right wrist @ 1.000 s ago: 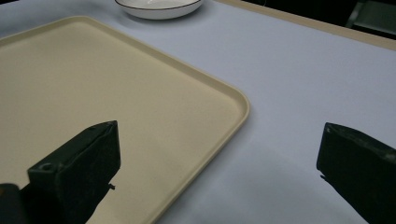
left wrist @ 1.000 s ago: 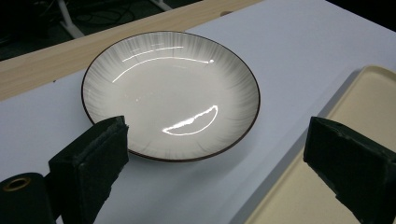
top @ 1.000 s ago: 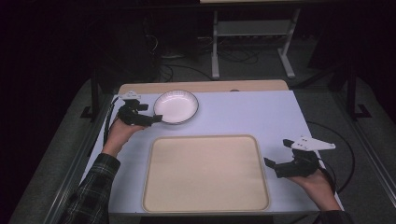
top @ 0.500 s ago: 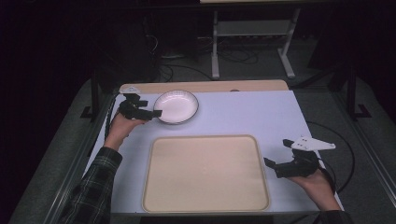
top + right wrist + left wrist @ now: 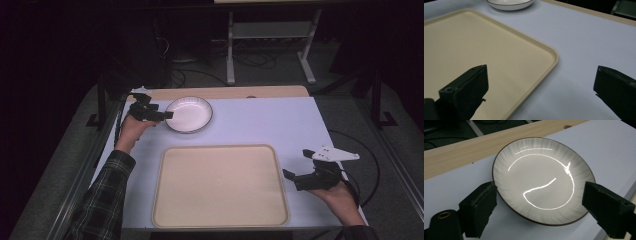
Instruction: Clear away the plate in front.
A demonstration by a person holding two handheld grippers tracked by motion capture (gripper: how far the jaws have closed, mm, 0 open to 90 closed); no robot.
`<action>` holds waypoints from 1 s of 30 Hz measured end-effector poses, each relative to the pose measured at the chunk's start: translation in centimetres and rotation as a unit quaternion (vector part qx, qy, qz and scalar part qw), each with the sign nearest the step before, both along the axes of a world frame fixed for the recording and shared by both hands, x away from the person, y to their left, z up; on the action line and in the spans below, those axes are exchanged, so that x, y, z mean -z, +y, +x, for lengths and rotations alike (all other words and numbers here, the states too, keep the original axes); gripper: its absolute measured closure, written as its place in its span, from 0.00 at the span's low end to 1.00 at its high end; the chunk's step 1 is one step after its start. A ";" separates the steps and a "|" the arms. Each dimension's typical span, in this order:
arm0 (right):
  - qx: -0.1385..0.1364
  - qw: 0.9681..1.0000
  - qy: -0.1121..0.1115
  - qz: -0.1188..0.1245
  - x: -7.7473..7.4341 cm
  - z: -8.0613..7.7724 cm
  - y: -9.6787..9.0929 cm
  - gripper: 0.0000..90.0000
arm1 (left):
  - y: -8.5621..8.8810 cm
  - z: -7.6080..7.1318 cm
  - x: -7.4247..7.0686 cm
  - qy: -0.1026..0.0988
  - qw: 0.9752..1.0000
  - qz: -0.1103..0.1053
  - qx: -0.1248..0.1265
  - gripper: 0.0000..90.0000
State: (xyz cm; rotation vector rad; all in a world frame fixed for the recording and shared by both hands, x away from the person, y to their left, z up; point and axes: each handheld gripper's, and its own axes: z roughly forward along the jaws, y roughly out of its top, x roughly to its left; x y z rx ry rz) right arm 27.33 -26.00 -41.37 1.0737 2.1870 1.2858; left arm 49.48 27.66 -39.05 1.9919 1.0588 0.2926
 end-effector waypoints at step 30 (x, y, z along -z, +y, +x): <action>-0.004 1.000 0.006 0.000 0.1 0.1 0.0 0.00 | 0.5 2.8 4.3 0.104 0.992 -0.019 -0.072 0.48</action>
